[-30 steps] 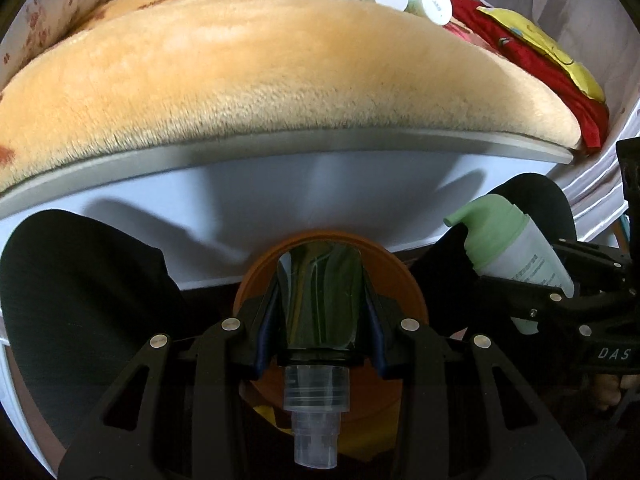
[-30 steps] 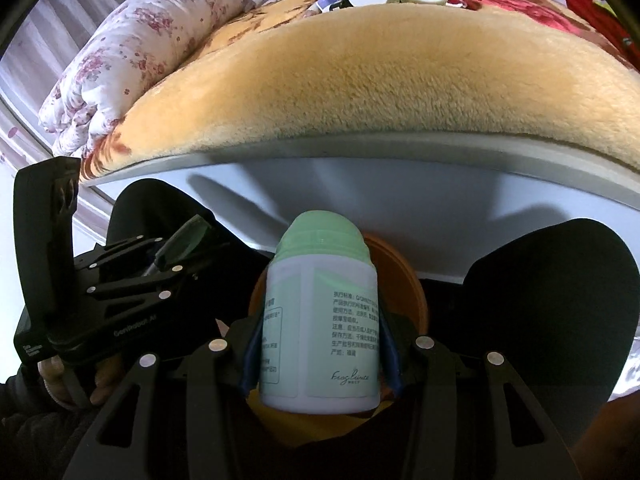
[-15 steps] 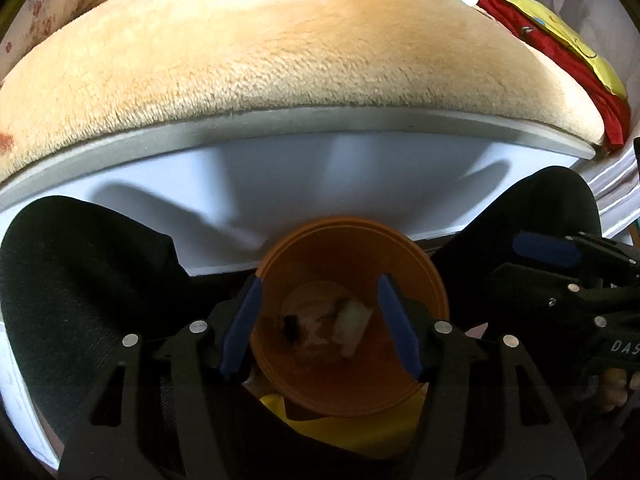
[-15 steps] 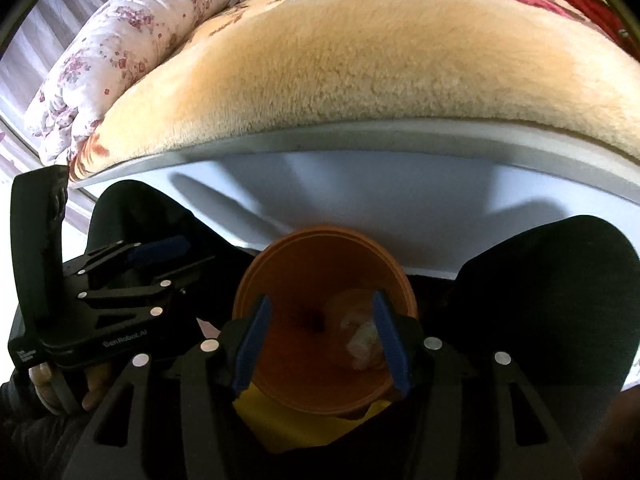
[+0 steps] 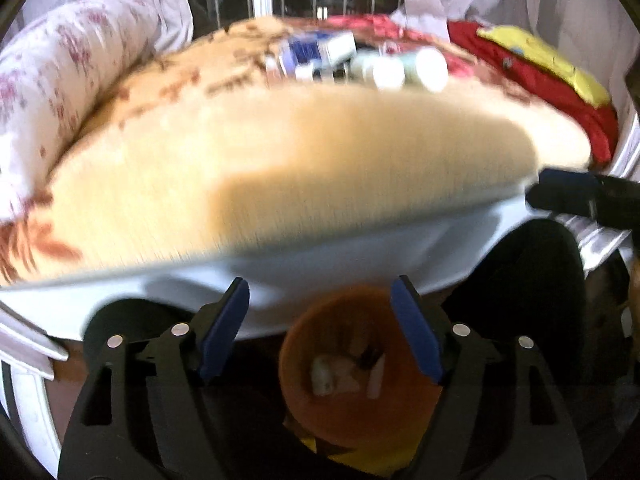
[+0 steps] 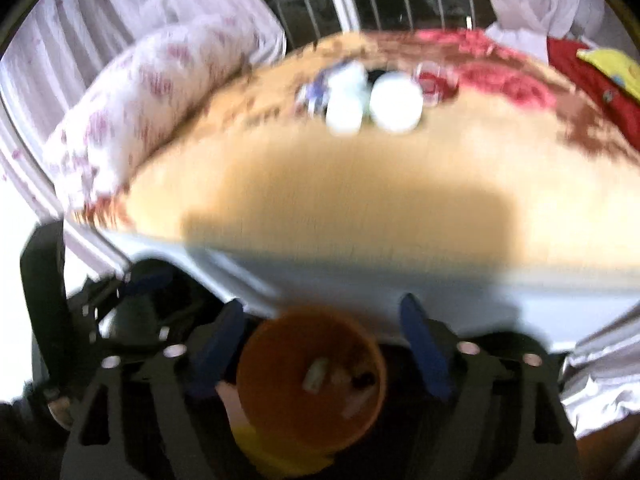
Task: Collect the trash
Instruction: 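Grasp the second green-capped white jar with the right gripper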
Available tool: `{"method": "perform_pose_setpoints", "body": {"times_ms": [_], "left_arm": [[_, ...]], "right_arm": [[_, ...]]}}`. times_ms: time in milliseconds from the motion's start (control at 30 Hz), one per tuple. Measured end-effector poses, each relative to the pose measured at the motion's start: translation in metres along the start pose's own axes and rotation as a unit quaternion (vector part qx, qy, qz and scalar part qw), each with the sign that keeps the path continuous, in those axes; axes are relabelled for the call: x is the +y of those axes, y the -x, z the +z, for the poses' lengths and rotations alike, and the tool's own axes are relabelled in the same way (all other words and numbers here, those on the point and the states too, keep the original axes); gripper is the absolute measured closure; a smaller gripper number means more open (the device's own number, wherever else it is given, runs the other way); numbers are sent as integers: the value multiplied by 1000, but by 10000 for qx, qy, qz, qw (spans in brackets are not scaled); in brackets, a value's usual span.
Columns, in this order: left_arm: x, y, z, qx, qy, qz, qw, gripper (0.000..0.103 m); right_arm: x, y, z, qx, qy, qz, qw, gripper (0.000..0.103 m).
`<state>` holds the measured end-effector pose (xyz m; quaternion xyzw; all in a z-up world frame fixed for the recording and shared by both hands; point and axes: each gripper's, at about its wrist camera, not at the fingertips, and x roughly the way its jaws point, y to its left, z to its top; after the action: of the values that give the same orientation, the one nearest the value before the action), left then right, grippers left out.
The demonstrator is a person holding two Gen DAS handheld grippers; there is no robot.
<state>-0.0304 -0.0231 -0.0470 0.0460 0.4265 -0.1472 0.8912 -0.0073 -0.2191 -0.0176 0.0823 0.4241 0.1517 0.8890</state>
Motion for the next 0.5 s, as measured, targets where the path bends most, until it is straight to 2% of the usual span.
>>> {"method": "perform_pose_setpoints", "body": {"times_ms": [67, 167, 233, 267, 333, 500], "left_arm": [[5, 5, 12, -121, 117, -50, 9998, 26], [14, 9, 29, -327, 378, -185, 9986, 24], [15, 9, 36, -400, 450, -211, 9980, 24], [17, 7, 39, -427, 463, -187, 9978, 24], [16, 4, 39, -418, 447, -159, 9980, 24], [25, -11, 39, -244, 579, -343, 9974, 24]], "right_arm": [[-8, -1, 33, -96, 59, 30, 9999, 22], [-20, -15, 80, -76, 70, -327, 9994, 23], [-27, -27, 106, 137, 51, -357, 9993, 35], [-30, -33, 115, 261, 25, -347, 9991, 37], [-40, -50, 137, 588, -153, -328, 9976, 48], [-63, -87, 172, 1277, -651, -144, 9896, 48]]}}
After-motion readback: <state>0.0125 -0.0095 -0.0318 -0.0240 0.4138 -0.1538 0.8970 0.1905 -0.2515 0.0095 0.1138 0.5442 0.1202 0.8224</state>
